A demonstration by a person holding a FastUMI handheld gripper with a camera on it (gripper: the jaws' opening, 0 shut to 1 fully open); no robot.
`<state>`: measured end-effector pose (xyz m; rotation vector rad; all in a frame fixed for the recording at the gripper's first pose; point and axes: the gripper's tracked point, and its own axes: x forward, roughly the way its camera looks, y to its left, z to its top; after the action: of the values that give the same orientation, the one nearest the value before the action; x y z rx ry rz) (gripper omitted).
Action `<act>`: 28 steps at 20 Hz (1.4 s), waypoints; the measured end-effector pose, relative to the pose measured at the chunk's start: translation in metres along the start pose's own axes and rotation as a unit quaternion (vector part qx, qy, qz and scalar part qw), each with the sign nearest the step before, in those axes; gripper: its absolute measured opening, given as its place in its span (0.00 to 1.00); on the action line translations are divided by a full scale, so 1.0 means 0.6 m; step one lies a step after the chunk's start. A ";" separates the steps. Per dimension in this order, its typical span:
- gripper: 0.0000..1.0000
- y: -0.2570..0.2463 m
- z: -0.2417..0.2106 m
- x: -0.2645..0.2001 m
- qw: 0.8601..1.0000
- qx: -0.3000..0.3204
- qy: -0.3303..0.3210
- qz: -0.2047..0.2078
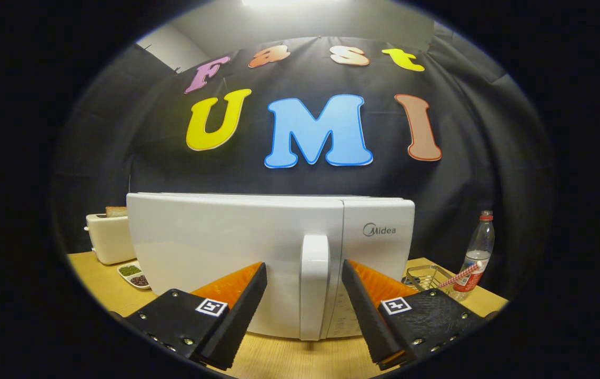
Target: Open the microwave, put the food inside, and close the microwave door.
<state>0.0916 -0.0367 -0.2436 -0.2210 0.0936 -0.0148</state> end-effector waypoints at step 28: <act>0.17 -0.012 -0.030 -0.009 0.997 0.022 0.057 -0.043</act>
<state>0.0848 -0.0478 -0.2591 -0.1791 0.1977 -0.1162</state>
